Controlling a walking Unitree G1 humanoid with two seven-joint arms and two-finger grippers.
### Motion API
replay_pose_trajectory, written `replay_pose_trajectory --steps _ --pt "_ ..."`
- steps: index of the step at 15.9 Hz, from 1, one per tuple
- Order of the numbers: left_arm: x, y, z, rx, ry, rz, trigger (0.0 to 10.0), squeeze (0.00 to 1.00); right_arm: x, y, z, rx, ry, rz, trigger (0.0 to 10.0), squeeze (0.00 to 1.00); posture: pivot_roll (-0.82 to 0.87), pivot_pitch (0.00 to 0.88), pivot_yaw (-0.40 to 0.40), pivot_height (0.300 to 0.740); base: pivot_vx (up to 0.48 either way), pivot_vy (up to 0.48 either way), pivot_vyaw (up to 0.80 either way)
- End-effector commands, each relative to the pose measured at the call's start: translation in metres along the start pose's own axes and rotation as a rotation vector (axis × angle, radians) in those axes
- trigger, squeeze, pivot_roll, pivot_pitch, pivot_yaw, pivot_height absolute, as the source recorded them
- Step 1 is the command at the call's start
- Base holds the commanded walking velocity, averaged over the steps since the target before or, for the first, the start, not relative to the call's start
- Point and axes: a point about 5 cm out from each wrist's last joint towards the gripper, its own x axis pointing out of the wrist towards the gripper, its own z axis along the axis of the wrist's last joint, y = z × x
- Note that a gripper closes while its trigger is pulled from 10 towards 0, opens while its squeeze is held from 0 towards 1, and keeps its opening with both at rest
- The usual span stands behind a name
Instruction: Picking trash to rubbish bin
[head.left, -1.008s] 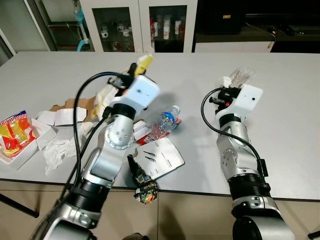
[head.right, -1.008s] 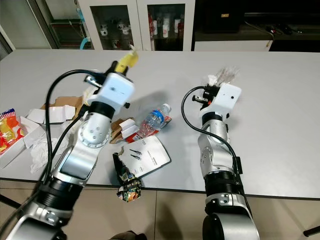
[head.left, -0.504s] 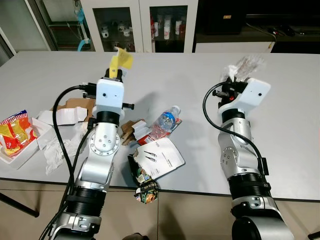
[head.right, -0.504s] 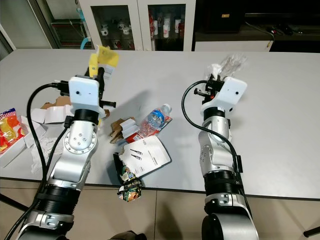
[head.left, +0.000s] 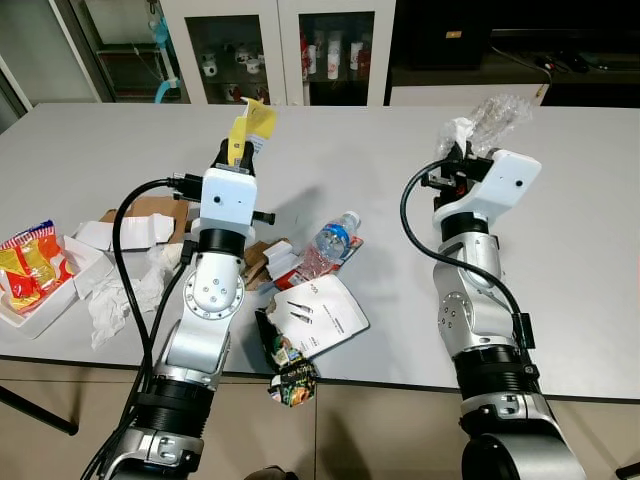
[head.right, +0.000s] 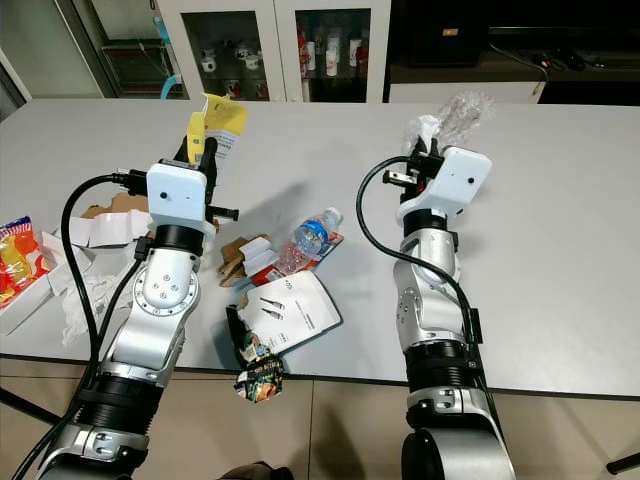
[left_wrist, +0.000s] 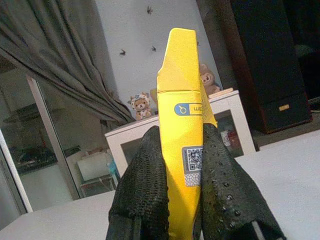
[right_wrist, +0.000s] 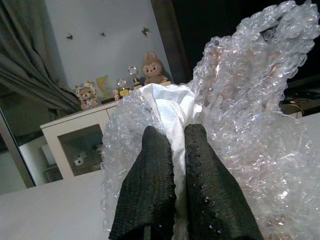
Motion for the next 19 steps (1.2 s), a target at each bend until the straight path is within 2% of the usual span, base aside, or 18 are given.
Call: replay_pose_trajectory --steps 1,14,19 --pt "-0.0017 0.0004 -0.0032 0.004 0.006 0.013 10.0 0.0 -0.0009 0.0037 0.003 -0.012 -0.023 0.016 10.0 0.0 0.01 0.0 0.065 0.74 0.0 0.0 0.0" --pt "0.0 0.0004 -0.0017 0.002 -0.017 0.014 10.0 0.0 -0.0043 0.006 -0.003 -0.013 -0.001 0.03 10.0 0.0 0.01 0.0 0.077 0.74 0.0 0.0 0.0" --pt "0.0005 -0.0015 -0.0006 0.005 -0.025 0.005 10.0 0.0 -0.0046 0.0058 -0.0035 -0.012 0.003 0.031 10.0 0.0 0.01 0.0 0.08 0.74 -0.27 0.0 0.0"
